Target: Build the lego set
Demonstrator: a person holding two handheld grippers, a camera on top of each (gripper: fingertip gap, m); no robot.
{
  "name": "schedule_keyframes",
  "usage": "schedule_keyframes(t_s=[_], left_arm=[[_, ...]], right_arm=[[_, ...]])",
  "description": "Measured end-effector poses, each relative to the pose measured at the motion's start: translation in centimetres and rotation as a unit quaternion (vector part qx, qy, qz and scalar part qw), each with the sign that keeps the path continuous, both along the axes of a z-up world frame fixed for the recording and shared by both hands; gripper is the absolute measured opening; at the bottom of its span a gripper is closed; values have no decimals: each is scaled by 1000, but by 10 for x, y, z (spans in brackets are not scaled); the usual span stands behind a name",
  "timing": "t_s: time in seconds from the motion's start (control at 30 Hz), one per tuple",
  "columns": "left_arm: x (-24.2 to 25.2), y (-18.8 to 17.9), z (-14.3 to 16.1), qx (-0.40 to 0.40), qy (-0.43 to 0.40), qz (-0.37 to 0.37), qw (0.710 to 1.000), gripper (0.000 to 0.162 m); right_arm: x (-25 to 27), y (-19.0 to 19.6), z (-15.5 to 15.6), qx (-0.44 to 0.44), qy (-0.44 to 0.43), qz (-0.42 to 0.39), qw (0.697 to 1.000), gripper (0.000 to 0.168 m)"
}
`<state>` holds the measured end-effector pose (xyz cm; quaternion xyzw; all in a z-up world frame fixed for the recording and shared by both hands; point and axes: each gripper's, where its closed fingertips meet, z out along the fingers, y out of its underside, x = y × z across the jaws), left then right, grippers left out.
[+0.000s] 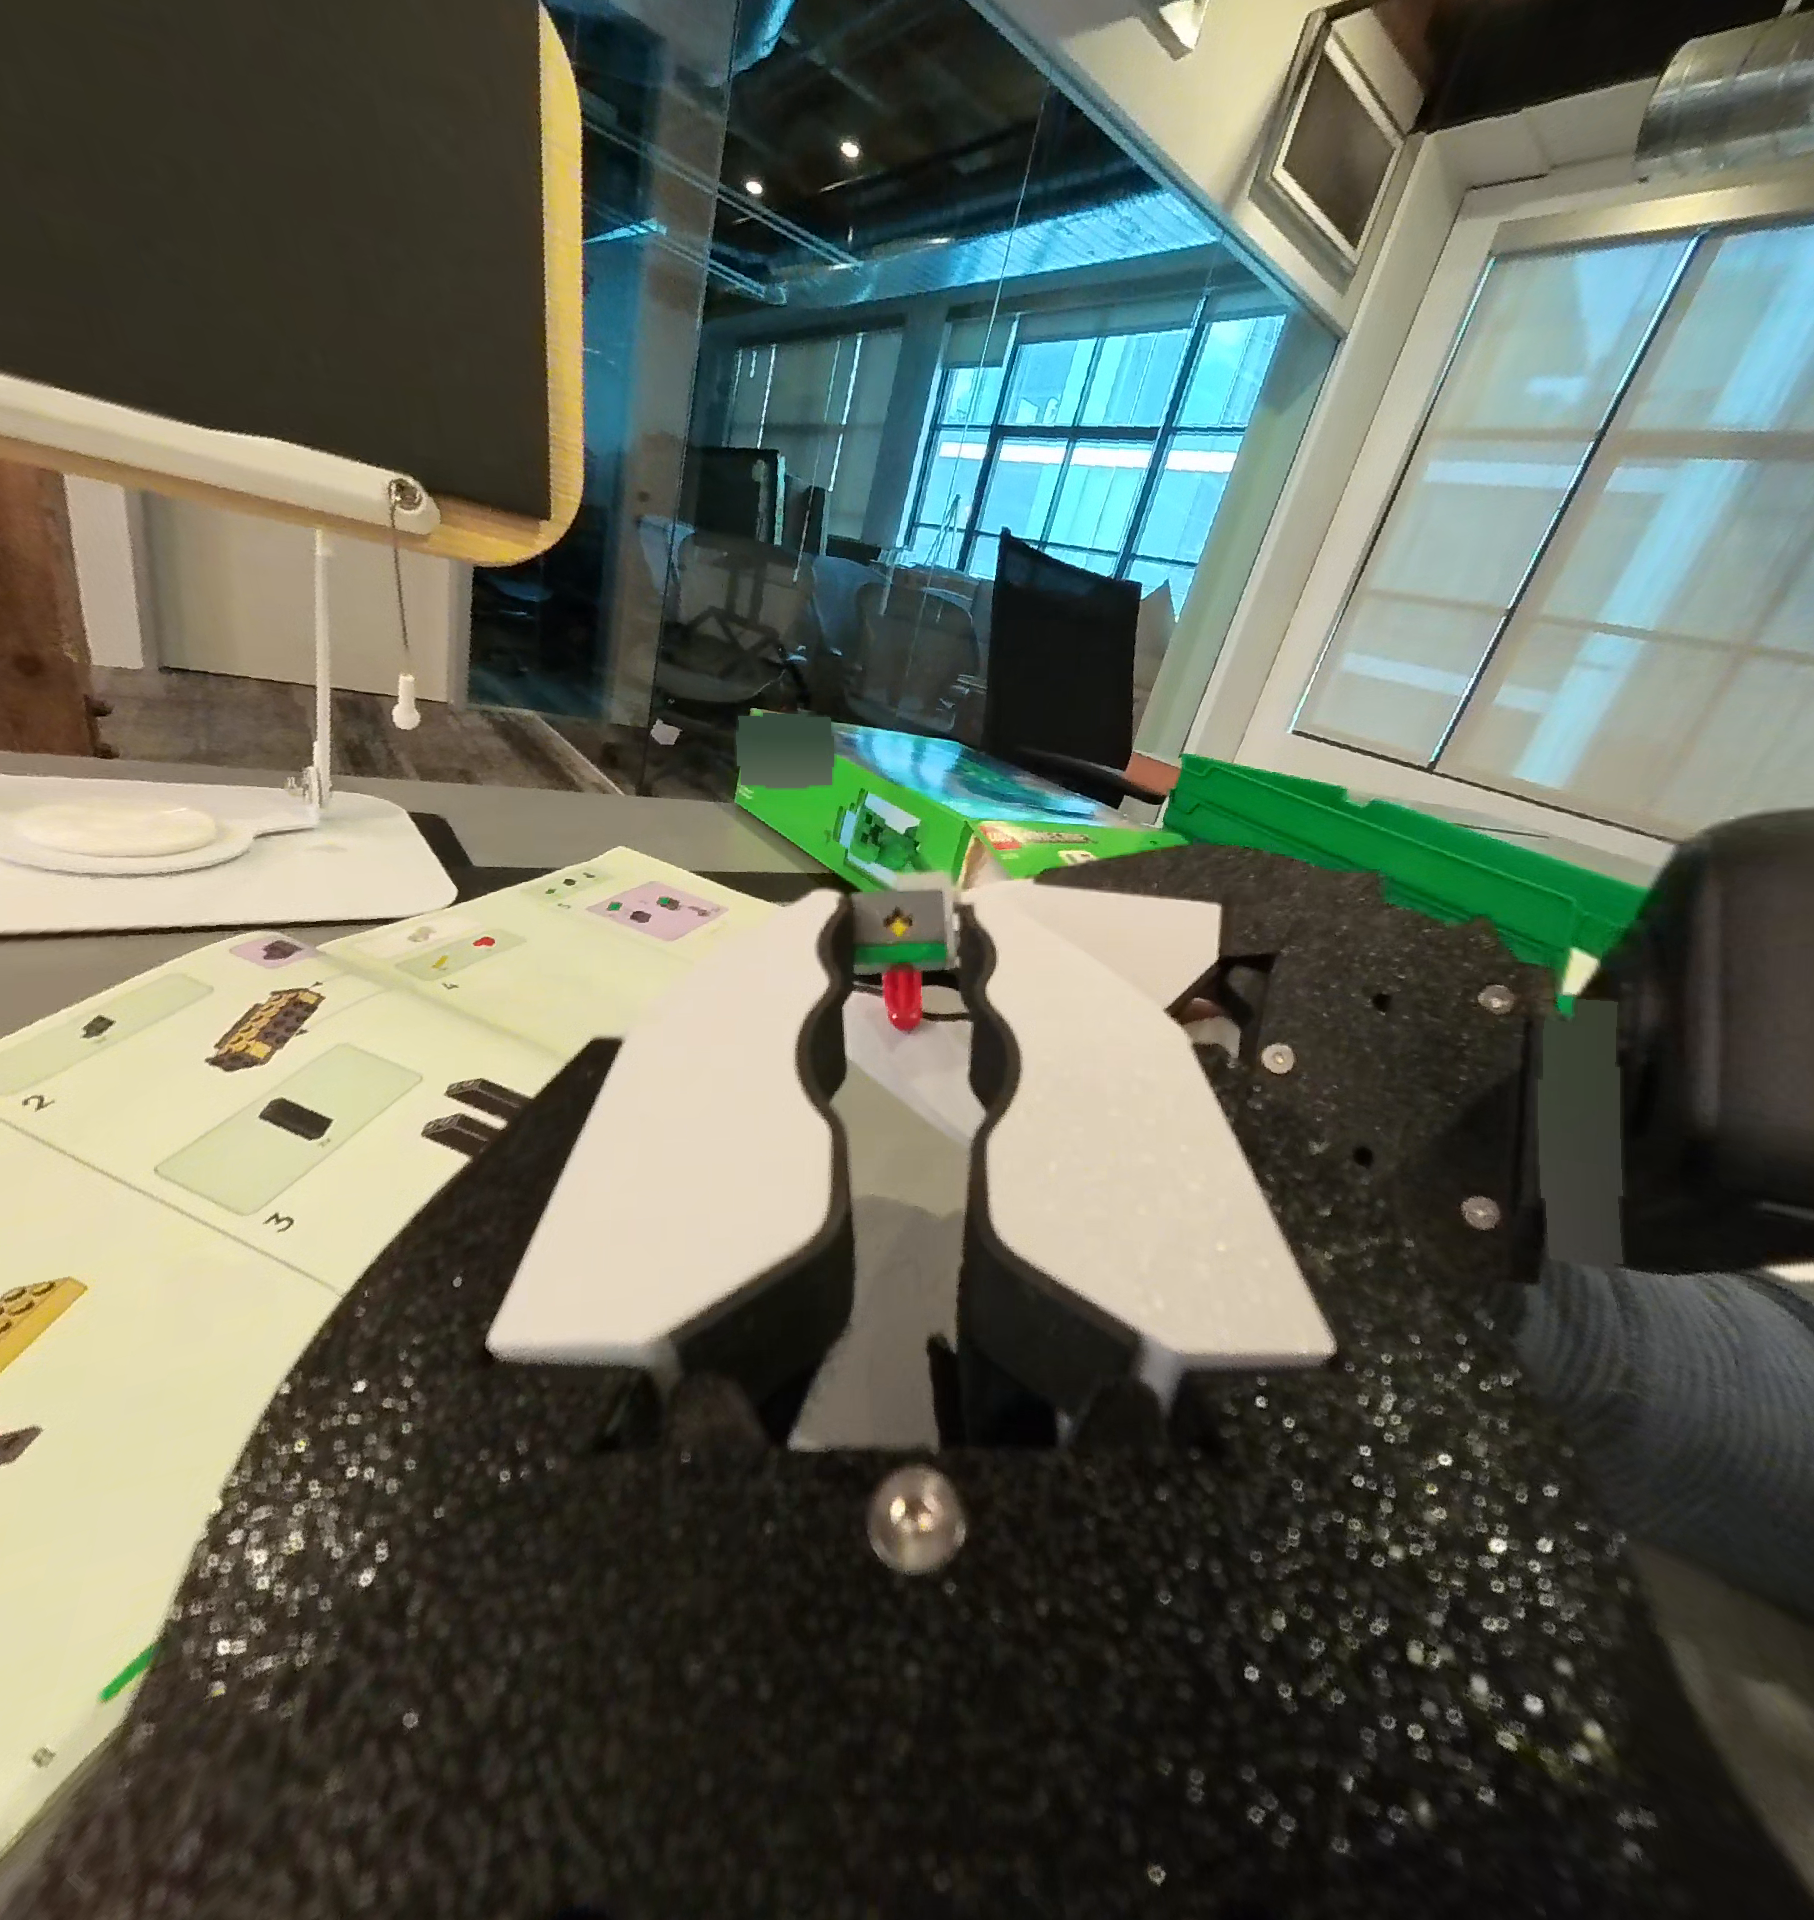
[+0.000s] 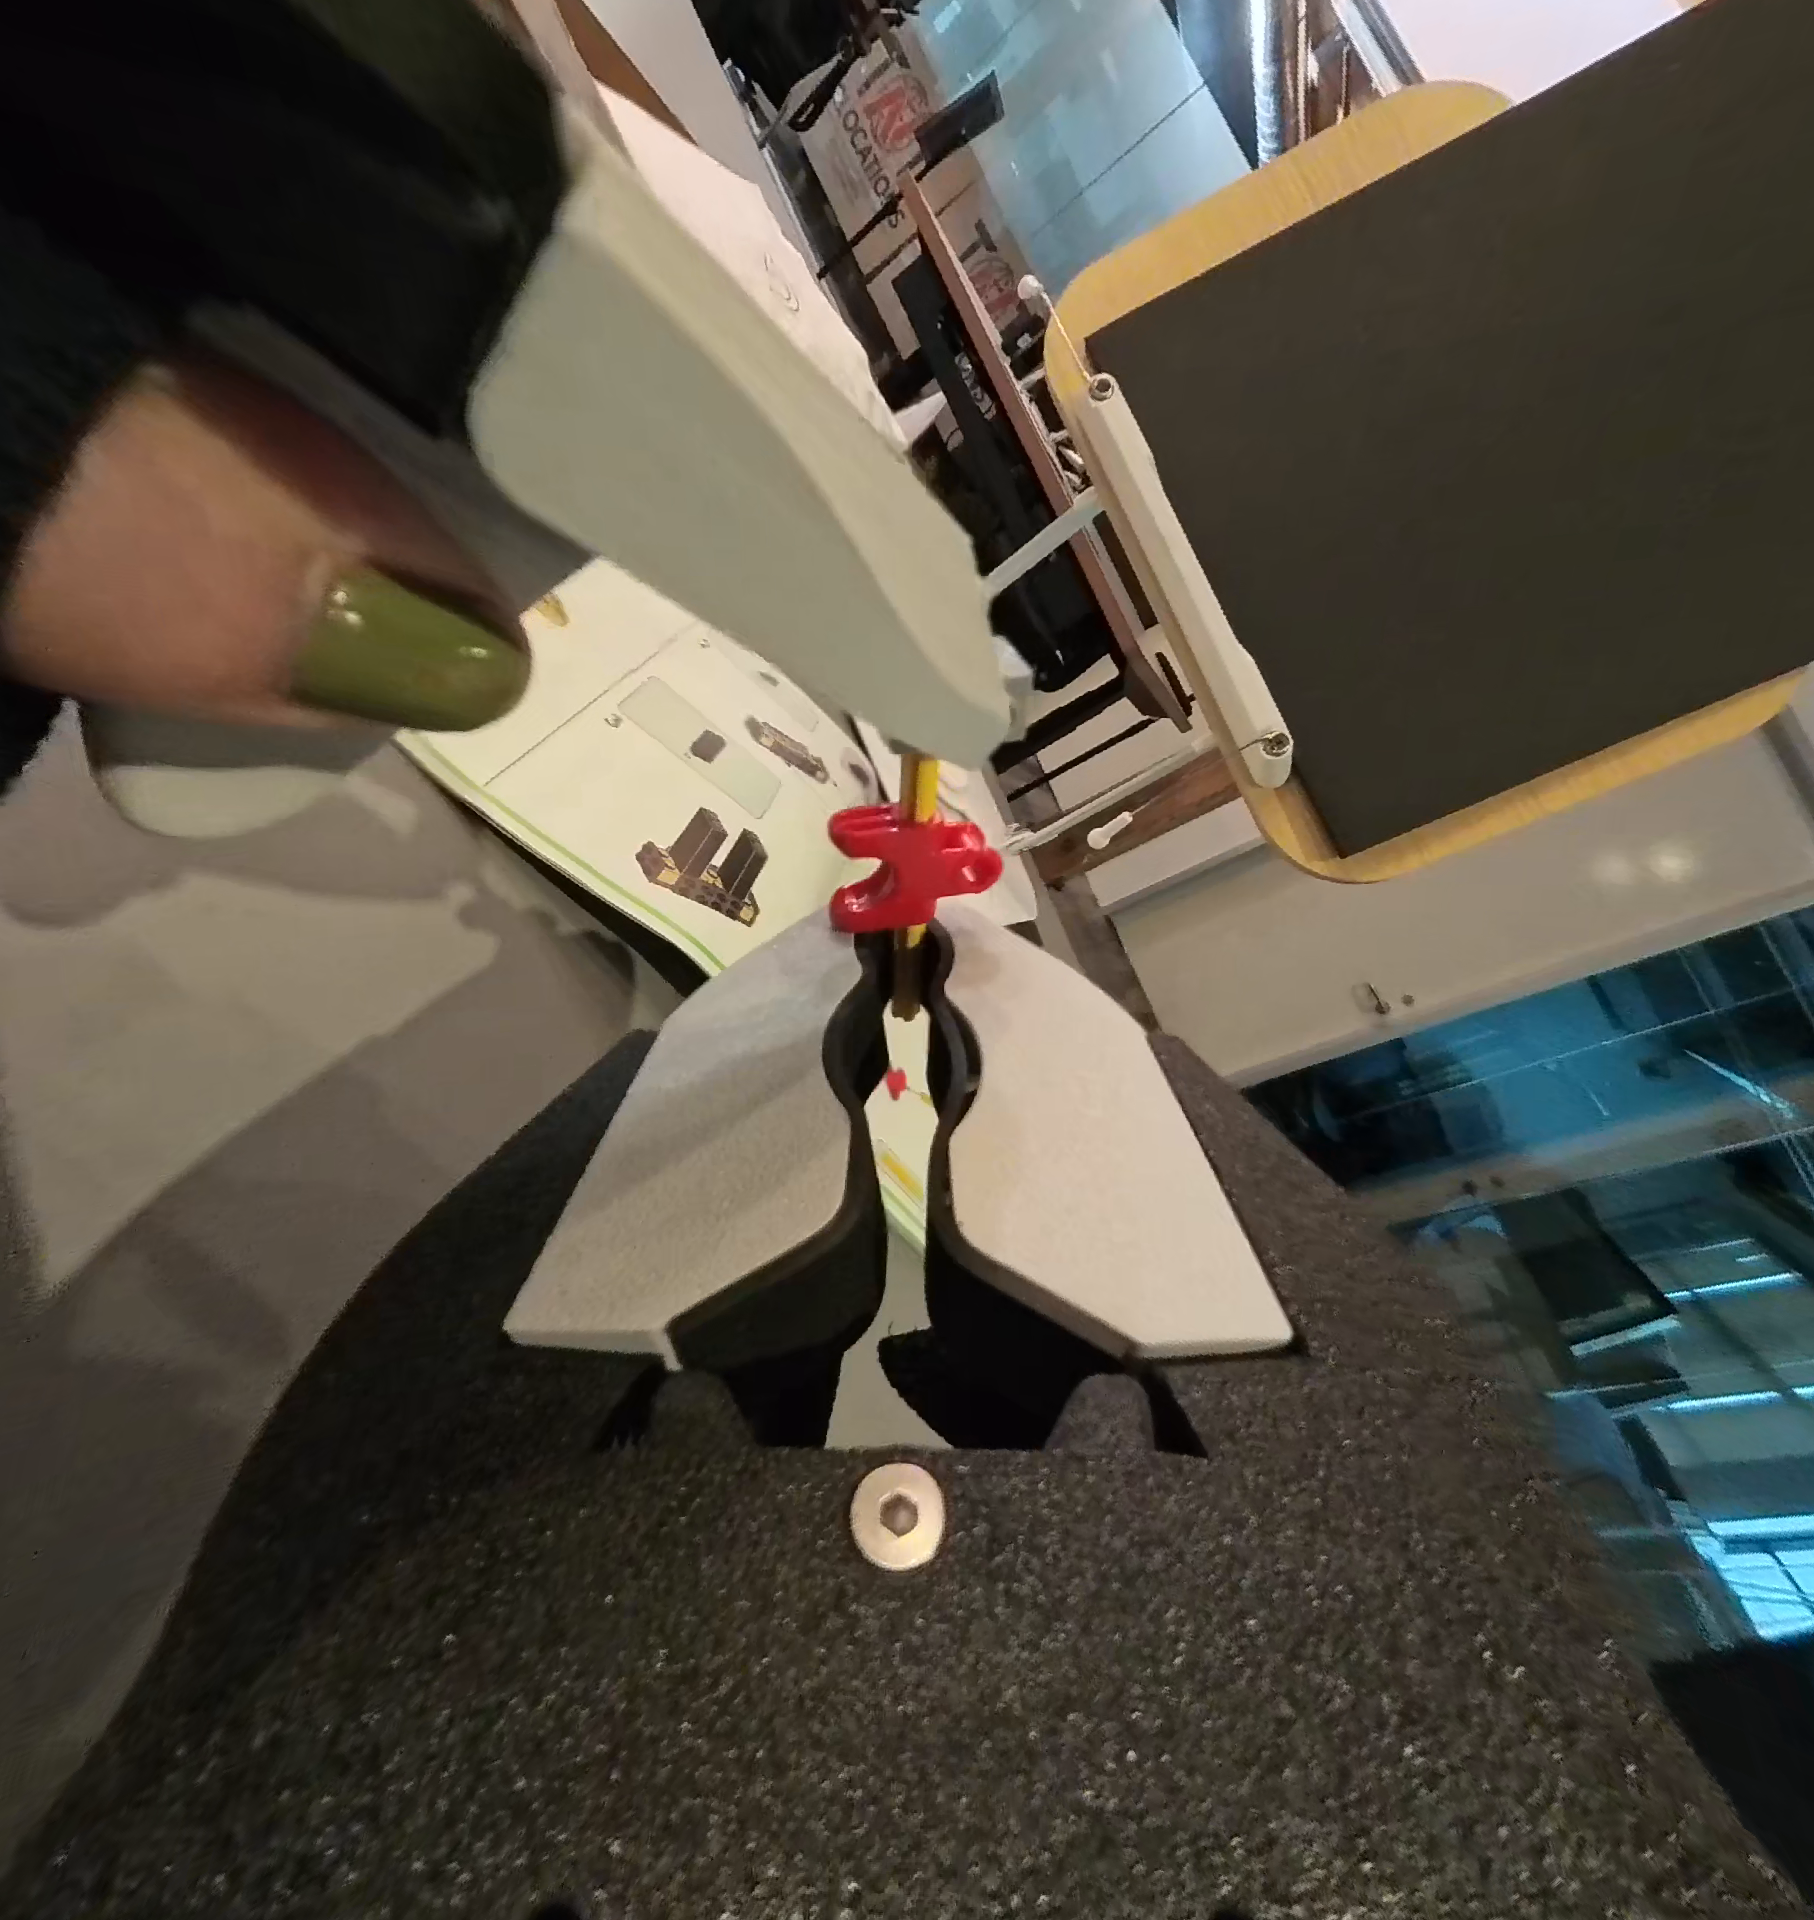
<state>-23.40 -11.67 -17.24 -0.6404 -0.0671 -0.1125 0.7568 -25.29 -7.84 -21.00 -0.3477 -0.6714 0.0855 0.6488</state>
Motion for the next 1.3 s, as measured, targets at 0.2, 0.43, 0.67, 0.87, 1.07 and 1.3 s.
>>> schedule_keyframes(t_s=[0.2,0.43,0.67,0.87,1.07,1.3], left_arm=[[-2,4,-3,-17,-12,1,1000,20],[-1,4,0,-11,-10,-5,1000,22],[-1,0,8,4,-5,-4,1000,25],[-6,-9,17,23,24,12,999,29],[-10,-11,13,3,65,20,998,30],[8,-4,2,-26,53,-76,995,46]], right_arm=[[-1,1,-6,-42,-7,9,999,2],[0,3,-4,-43,-4,7,999,2],[1,7,-6,-56,-7,3,998,2],[0,-4,-10,-166,-20,53,985,2],[1,-21,-10,-378,-32,160,911,2],[28,-49,30,-542,-17,377,751,2]])
